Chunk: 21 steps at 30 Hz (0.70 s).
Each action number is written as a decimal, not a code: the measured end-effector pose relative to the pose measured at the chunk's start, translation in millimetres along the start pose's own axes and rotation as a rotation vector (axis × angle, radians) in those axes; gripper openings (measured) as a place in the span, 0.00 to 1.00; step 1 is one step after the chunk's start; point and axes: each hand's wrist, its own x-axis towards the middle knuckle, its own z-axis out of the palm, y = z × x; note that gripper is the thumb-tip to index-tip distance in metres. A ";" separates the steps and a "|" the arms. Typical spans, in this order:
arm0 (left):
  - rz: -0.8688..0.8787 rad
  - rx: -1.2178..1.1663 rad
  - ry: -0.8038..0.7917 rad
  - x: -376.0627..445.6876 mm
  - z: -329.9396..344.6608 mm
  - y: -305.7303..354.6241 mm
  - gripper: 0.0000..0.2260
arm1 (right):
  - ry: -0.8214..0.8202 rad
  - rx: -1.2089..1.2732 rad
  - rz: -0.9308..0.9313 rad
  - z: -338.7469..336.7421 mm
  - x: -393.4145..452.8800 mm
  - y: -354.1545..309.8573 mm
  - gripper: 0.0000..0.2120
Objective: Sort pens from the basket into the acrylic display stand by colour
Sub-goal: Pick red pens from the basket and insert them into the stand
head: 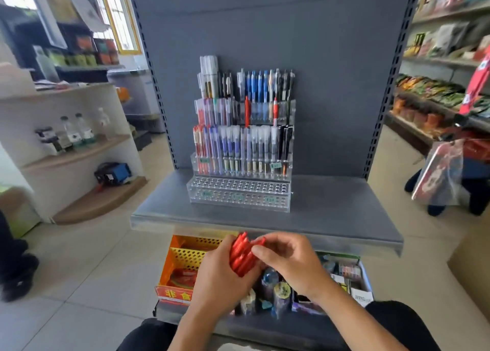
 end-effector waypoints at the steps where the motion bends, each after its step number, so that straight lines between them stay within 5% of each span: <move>1: -0.001 -0.035 -0.014 2.8 -1.9 4.5 0.17 | -0.019 0.010 0.009 -3.1 1.9 -5.1 0.09; 8: -0.014 -0.201 -0.031 17.3 -2.3 14.7 0.23 | -0.137 0.057 0.065 -21.0 19.8 -14.1 0.10; 21: -0.036 -0.396 0.006 56.6 12.0 -5.8 0.23 | -0.070 0.082 0.075 -20.6 61.2 -2.8 0.08</move>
